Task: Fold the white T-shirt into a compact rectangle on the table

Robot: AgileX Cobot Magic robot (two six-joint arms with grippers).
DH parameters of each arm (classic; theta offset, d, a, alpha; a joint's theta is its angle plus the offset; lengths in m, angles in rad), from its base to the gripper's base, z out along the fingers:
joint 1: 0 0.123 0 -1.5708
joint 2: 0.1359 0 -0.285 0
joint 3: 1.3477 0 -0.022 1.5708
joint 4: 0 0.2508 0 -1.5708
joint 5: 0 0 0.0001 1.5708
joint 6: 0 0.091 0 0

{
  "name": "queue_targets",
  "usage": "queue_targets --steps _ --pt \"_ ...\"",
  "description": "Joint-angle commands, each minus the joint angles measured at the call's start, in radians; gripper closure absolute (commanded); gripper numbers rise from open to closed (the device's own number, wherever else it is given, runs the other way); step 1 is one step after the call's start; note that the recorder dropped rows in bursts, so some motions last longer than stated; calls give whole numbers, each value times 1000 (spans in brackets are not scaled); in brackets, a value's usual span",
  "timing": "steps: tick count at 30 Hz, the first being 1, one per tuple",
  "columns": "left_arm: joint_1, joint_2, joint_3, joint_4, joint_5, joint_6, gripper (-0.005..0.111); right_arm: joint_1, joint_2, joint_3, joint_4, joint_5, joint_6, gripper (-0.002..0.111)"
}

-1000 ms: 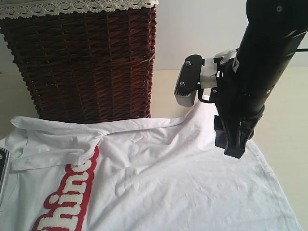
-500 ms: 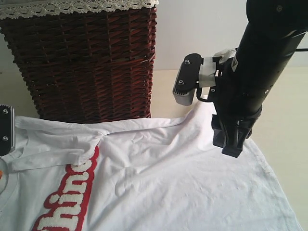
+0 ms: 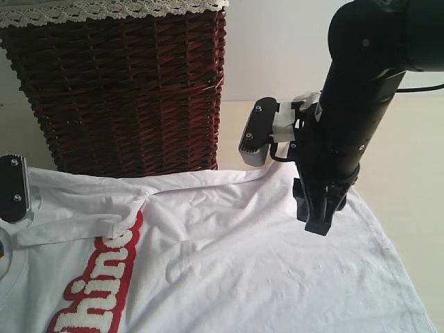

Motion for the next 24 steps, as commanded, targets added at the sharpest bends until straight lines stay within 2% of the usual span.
queue_targets --steps 1,13,24 --pt "3 -8 -6 -73 36 -31 107 -3 1 2 12 -20 -6 68" --pt "3 -66 -6 -86 281 -15 107 -3 7 2 15 -45 -4 68" --pt "3 -127 -4 -157 257 -21 107 -3 7 2 86 -38 -4 68"
